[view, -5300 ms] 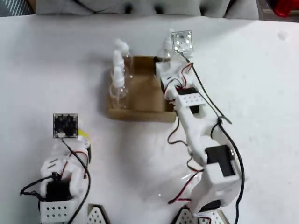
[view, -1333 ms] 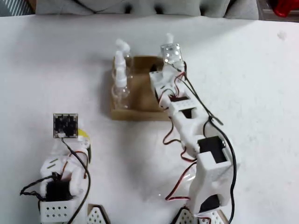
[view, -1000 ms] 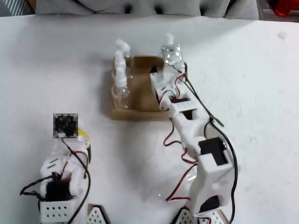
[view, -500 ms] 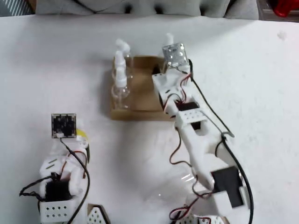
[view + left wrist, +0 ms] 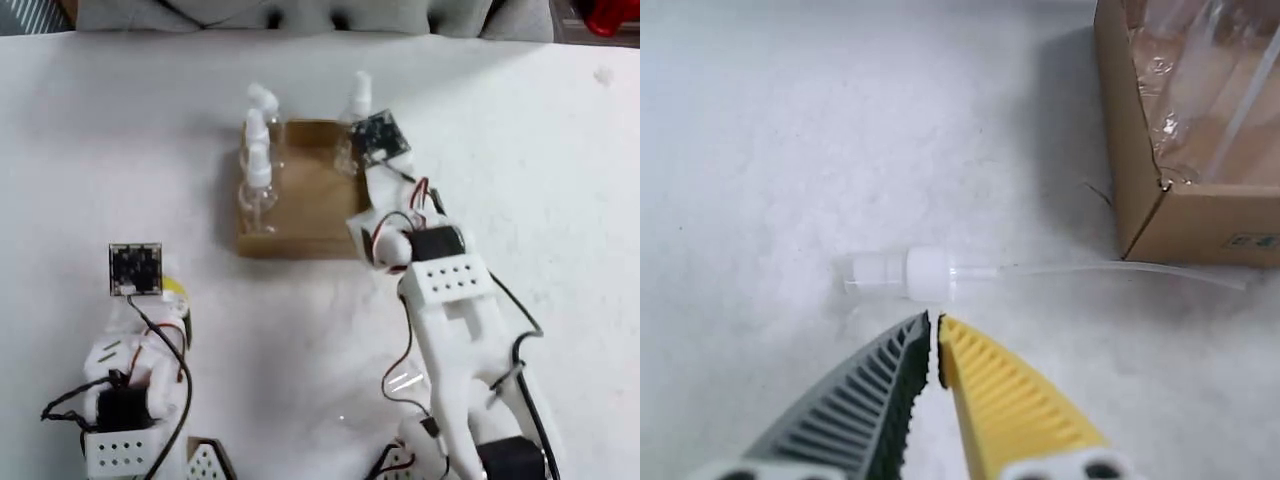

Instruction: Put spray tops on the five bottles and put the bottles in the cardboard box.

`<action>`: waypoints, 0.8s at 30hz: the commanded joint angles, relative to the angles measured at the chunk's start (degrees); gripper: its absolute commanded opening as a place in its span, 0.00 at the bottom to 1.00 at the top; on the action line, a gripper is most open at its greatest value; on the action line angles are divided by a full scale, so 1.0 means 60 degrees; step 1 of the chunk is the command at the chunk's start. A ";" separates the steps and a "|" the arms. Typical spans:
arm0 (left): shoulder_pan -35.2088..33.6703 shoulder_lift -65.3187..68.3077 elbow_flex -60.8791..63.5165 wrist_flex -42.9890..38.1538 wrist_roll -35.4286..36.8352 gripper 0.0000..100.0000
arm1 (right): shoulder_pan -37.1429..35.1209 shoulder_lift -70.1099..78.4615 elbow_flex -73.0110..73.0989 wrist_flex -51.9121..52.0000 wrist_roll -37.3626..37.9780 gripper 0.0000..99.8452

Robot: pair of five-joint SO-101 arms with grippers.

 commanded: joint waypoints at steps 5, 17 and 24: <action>-0.0125 -0.0139 -0.0029 -0.0161 -0.0117 0.02 | 0.0007 -0.0755 -0.0806 0.3568 0.2476 0.33; -0.0125 -0.0139 -0.0029 -0.0161 -0.0117 0.02 | -0.1209 -0.1018 -0.1685 0.7685 0.7311 0.33; -0.0125 -0.0139 -0.0029 -0.0161 -0.0117 0.02 | -0.2718 -0.2059 0.0601 0.7670 0.9377 0.33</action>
